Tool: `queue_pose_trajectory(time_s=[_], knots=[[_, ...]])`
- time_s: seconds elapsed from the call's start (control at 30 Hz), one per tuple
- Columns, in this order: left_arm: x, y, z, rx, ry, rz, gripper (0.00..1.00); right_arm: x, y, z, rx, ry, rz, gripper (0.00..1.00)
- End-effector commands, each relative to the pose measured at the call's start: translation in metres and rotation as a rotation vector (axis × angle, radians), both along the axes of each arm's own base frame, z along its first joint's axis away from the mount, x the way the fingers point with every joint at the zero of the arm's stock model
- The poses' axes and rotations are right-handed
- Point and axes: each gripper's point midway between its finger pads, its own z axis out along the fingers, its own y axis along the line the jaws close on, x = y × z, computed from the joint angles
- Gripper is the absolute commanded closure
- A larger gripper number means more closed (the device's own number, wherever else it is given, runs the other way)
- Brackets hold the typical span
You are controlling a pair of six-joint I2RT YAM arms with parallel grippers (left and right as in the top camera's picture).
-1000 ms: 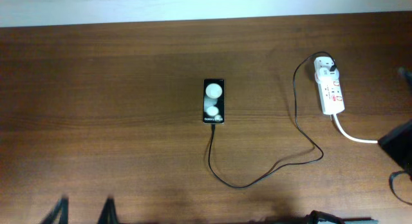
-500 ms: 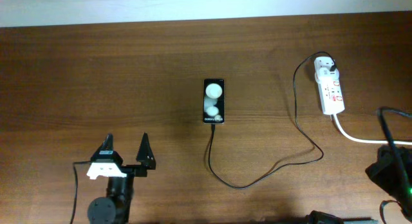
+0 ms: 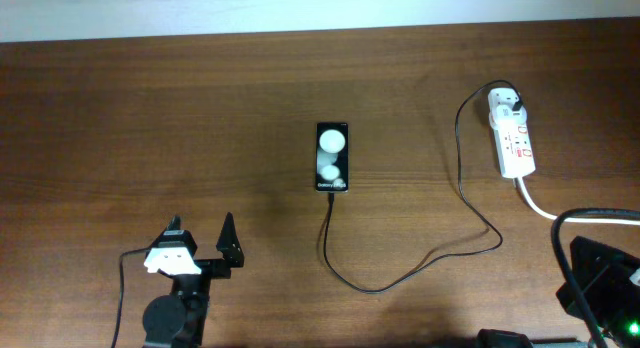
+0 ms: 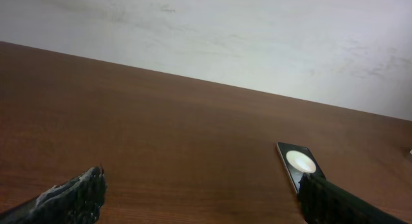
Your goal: Plug charger to phone and switch on socket
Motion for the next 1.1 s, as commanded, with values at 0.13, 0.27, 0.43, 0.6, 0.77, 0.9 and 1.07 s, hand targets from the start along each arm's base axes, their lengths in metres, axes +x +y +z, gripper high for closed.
queue_pose_trajectory(time_s=[0.13,0.27,0.43,0.6,0.77,0.9,1.07], knots=[[0.000,0.034,0.002,0.016,-0.011,0.138,0.01,-0.015,0.004,0.004,-0.024,-0.042,0.023,0.96],[0.000,0.034,0.002,0.016,-0.010,0.139,0.01,-0.024,0.006,0.007,-0.028,-0.076,0.025,0.96],[0.000,0.034,0.002,0.016,-0.010,0.139,0.01,-0.035,0.010,0.010,-0.024,-0.115,0.039,0.96],[0.000,0.034,0.002,0.062,-0.010,0.134,0.01,-0.038,0.014,0.011,-0.017,-0.129,0.051,0.96],[0.000,0.022,0.000,0.324,-0.011,0.041,0.01,-0.038,0.023,0.012,0.016,-0.136,0.096,0.96],[0.000,0.022,0.000,0.324,-0.011,0.041,0.01,-0.038,0.026,0.012,0.024,-0.137,0.106,0.86],[0.000,0.022,0.000,0.324,-0.011,0.041,0.01,-0.038,0.025,0.012,0.024,-0.137,0.106,0.01]])
